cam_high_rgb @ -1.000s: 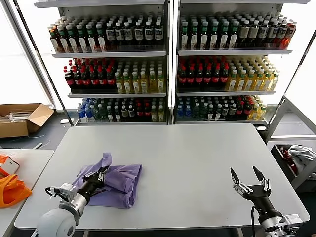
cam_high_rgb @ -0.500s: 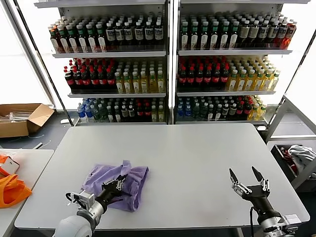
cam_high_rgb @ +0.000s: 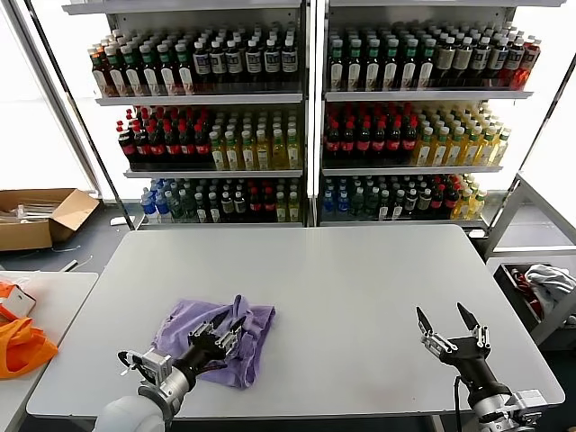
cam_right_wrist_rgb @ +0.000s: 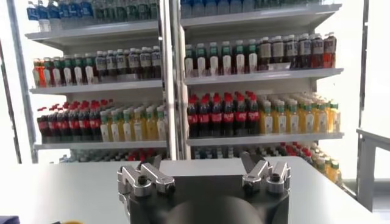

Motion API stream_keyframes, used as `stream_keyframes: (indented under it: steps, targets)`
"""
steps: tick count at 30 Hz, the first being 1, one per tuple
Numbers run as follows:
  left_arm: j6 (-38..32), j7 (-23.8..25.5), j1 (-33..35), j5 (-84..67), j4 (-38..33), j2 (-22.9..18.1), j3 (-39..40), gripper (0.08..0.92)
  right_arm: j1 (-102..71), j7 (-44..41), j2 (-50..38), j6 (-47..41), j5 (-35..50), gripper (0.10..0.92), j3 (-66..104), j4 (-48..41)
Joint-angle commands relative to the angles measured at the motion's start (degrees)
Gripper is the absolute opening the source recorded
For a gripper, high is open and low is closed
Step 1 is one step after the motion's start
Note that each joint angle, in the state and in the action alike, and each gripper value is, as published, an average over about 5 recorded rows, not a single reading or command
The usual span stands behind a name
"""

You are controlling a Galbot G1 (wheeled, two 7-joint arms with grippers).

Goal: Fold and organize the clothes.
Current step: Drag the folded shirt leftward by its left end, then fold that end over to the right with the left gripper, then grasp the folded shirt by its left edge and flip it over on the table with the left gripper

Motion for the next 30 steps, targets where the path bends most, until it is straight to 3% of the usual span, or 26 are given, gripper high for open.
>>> stream_keyframes:
  steps: [1, 6, 11, 17, 30]
  targets:
    - [1.29, 0.24, 0.32, -5.95, -6.74, 2.25, -12.29, 0.558, 0.33, 0.07, -0.05, -0.07, -0.02, 0.823, -0.14, -0.11]
    - [1.59, 0.31, 0.58, -1.89, 1.38, 2.25, -18.29, 0.697, 0.20, 0.01, 0.08, 0.00, -0.10, 0.823, -0.49, 0.01]
    - [1.91, -1.35, 1.35, 1.77, 9.42, 1.42, -19.45, 0.809, -0.45, -0.12, 0.18, 0.22, -0.29, 0.823, -0.53, 0.20]
    - [3.51, -5.62, 2.19, 2.72, 12.94, -0.37, -18.21, 0.822, -0.87, -0.18, 0.03, 0.29, -0.54, 0.823, -0.34, 0.40]
    - [3.27, -3.97, 3.49, 2.53, 14.48, -1.74, -14.37, 0.823, 0.26, 0.18, 0.31, -0.55, -1.61, 0.823, -2.07, 1.41]
